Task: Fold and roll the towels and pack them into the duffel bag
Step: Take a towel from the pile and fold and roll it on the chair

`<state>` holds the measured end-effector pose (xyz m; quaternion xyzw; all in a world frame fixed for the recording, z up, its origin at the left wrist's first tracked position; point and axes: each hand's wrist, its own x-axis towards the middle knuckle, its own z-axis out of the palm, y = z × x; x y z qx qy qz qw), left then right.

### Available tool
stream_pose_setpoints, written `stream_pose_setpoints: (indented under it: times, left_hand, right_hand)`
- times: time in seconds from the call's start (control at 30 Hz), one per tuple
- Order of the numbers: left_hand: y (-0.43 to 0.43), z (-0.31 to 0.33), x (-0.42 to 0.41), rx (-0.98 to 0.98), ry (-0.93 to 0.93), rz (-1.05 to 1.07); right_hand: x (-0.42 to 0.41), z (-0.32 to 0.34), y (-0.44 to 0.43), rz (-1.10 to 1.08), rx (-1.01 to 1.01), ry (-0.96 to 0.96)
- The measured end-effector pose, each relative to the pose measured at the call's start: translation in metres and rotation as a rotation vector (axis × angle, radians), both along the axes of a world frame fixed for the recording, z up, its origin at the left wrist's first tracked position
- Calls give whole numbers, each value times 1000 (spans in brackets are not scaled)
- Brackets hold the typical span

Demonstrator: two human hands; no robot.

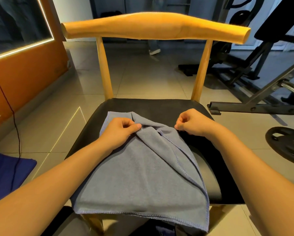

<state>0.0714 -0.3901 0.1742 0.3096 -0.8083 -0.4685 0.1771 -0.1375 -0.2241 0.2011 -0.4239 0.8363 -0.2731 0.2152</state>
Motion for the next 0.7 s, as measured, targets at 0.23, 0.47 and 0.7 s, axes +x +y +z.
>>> stream_pose_setpoints:
  times: [0.23,0.47,0.7]
  left_hand:
    - [4,3,-3,47,-7,-1]
    - [5,4,-3,63,-28,11]
    - [6,5,-3,89,-9,-6]
  right_hand:
    - [26,1,-17,198,-2,210]
    - [32,-7,-23,177,-7,340]
    - [4,-1,-13,-195,-279,-127]
